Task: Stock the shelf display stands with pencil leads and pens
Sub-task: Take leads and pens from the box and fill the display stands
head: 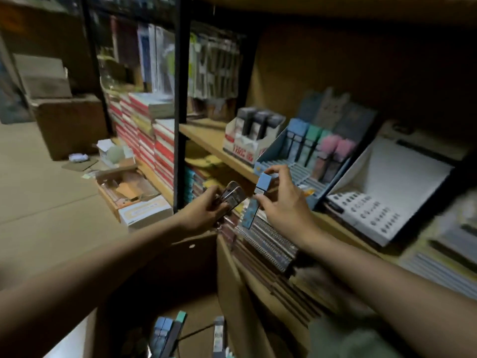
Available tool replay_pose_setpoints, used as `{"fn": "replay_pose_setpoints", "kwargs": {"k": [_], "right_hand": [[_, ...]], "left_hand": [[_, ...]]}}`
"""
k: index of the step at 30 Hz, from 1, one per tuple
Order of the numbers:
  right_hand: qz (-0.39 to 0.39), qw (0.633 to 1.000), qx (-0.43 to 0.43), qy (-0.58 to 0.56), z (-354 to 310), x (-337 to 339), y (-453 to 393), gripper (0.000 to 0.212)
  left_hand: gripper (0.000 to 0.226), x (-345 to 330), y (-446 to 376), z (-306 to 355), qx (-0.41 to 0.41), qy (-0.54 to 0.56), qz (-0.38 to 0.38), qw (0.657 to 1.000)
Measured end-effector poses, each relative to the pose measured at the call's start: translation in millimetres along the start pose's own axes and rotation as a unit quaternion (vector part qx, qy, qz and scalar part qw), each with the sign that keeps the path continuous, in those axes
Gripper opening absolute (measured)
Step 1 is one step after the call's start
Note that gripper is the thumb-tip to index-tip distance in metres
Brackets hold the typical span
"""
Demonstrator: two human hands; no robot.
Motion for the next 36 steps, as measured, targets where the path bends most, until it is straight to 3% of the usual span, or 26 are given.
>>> {"fn": "replay_pose_setpoints", "kwargs": {"k": [7,11,17,28,36], "right_hand": [[0.044,0.996,0.047,0.065,-40,76,2,0.044],[0.079,0.987,0.042,0.133,-53,124,-7,0.047],[0.137,0.973,0.009,0.183,-52,176,-34,0.047],[0.091,0.945,-0.038,0.313,-20,131,-115,0.045],[0.046,0.944,-0.082,0.316,8,101,-142,0.045]], "left_hand": [[0.019,-7,-10,82,-0.092,0.070,0.001,0.993],[0.026,-11,-13,102,-0.094,0.109,0.000,0.990],[0.019,-8,-32,100,-0.082,0.167,0.020,0.982],[0.012,29,-61,82,-0.068,0.262,0.079,0.959],[0.009,43,-71,68,-0.055,0.293,0.092,0.950]]}}
Point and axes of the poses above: each hand's wrist, its own y-axis away from the middle knuckle, its own x-axis out of the back of the hand, z = x × y, the point moved 9 cm from there along -y, towards the middle knuckle, and after that the axes turned 8 degrees about -z, right-handed, at the moved point
